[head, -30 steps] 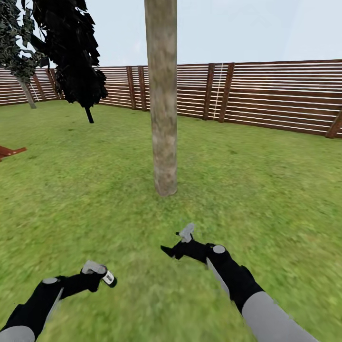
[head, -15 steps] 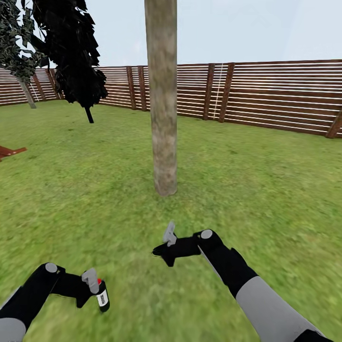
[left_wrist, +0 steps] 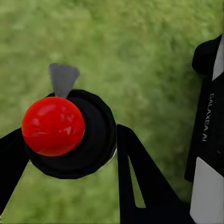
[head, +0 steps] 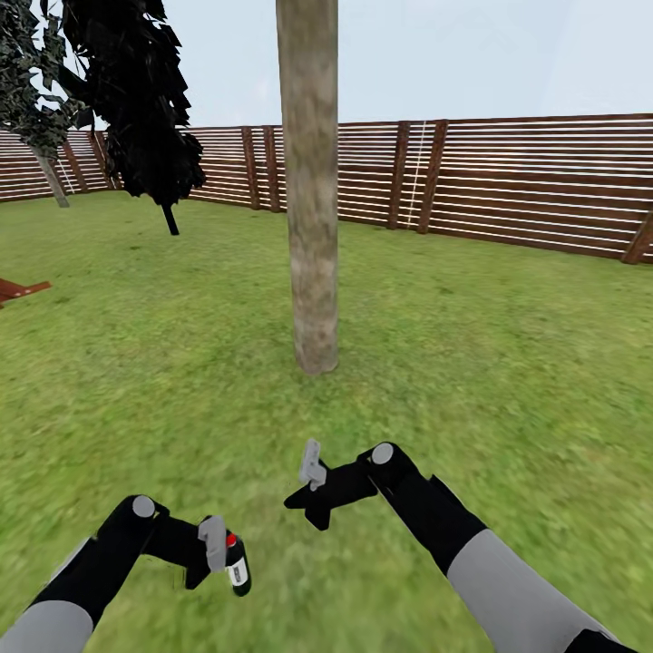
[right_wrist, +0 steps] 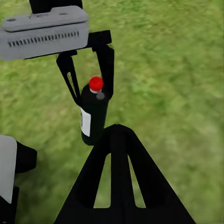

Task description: In the garden, pick up the pesticide atomizer on the floor and spray pesticide onto both trees until each tree trunk is fully covered.

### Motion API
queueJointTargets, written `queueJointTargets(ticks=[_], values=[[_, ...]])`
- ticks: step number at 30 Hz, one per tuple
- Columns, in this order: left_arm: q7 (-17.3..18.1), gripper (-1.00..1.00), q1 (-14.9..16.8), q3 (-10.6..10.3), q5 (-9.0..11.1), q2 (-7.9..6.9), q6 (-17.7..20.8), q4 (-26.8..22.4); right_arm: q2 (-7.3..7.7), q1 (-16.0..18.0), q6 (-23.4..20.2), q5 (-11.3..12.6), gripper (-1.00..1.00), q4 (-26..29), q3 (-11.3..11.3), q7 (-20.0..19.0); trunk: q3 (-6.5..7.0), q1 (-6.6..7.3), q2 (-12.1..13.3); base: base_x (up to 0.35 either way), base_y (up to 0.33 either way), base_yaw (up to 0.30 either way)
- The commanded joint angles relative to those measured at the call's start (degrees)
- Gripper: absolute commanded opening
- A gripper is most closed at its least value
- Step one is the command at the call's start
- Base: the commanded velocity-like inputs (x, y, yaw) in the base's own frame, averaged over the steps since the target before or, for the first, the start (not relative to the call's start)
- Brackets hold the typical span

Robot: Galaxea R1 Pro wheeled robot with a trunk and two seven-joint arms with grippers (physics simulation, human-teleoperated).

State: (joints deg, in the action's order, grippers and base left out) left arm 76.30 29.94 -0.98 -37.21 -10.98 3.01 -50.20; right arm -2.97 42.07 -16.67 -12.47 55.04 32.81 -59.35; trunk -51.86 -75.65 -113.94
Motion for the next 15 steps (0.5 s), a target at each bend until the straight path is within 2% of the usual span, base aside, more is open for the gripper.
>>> queueJointTargets(ticks=[1, 4, 10, 12, 15], values=[[0.13, -1.00, 0.03, -0.07, -0.13, 0.56, -0.16, -0.07, -0.02, 0.03, -0.48, -0.18, -1.00, 0.08, 0.01, -0.24, -0.05, 0.01, -0.02, 0.000, 0.000, 0.000], [0.08, -1.00, 0.03, -0.08, -0.13, 1.41, -0.64, -0.07, -0.01, 0.03, -0.47, -0.18, -1.00, 0.07, 0.05, -0.24, -0.05, 0.01, -0.02, 0.000, 0.000, 0.000], [0.26, -1.00, 0.03, 0.00, 0.27, 1.77, -0.89, -0.19, 0.19, 0.03, -0.47, -0.25, -1.00, -0.15, 0.11, -0.24, -0.05, 0.01, -0.02, 0.000, 0.000, 0.000], [0.97, -1.00, 0.03, 0.01, 0.38, 3.85, -3.39, -1.26, 0.31, 0.03, -0.40, -0.29, -1.00, -0.20, 0.14, -0.24, -0.05, 0.01, -0.02, 0.000, 0.000, 0.000], [1.19, -1.00, 0.03, 0.00, 0.45, 5.12, -3.74, -1.38, 0.41, 0.03, -0.38, -0.35, -1.00, -0.20, 0.14, -0.24, -0.05, 0.01, -0.02, 0.000, 0.000, 0.000]])
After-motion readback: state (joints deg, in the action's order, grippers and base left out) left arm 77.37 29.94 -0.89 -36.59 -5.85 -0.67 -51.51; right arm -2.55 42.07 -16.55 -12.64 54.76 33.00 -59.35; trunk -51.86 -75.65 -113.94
